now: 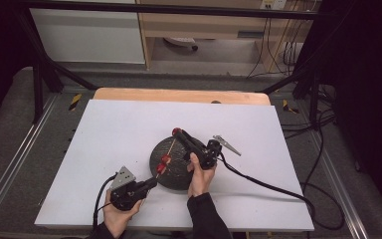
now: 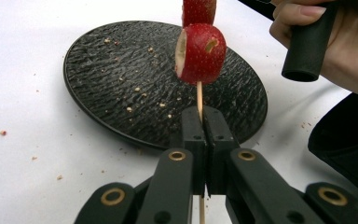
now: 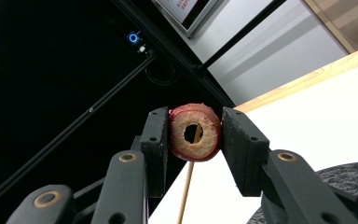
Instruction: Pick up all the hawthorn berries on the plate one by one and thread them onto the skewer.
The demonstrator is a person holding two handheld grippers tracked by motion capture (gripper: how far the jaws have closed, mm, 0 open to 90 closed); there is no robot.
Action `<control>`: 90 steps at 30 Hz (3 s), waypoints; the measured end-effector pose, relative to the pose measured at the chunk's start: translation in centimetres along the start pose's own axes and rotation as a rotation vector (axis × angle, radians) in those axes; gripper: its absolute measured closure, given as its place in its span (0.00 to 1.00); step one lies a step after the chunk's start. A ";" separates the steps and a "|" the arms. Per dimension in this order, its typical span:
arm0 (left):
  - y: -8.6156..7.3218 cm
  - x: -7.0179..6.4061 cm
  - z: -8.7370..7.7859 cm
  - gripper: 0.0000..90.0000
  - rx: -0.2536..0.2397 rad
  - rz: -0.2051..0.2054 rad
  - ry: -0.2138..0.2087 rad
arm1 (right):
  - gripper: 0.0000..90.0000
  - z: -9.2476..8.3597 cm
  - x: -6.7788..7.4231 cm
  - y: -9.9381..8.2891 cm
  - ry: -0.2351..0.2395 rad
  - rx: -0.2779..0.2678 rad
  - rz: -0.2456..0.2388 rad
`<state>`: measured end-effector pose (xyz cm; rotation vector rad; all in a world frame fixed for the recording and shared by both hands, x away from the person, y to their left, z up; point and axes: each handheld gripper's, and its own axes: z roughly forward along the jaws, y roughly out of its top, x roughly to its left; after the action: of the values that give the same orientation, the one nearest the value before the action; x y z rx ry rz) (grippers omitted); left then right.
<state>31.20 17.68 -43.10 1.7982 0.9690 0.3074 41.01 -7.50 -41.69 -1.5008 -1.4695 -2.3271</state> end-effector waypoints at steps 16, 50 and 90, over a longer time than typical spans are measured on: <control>1.0 0.0 0.3 0.99 -0.015 0.003 0.014 | 0.70 -0.1 0.1 0.0 0.005 0.014 0.008; 1.7 0.8 1.8 0.99 -0.002 0.023 0.021 | 0.70 -0.2 -0.3 -1.3 -0.018 0.122 -0.027; 1.4 1.7 0.5 0.99 0.053 0.044 -0.006 | 0.03 -7.1 -3.4 4.2 -0.262 0.654 -0.489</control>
<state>33.24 18.37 -42.48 1.8694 0.9419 0.3060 39.74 -16.33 -41.95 -1.3833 -2.5708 -1.5457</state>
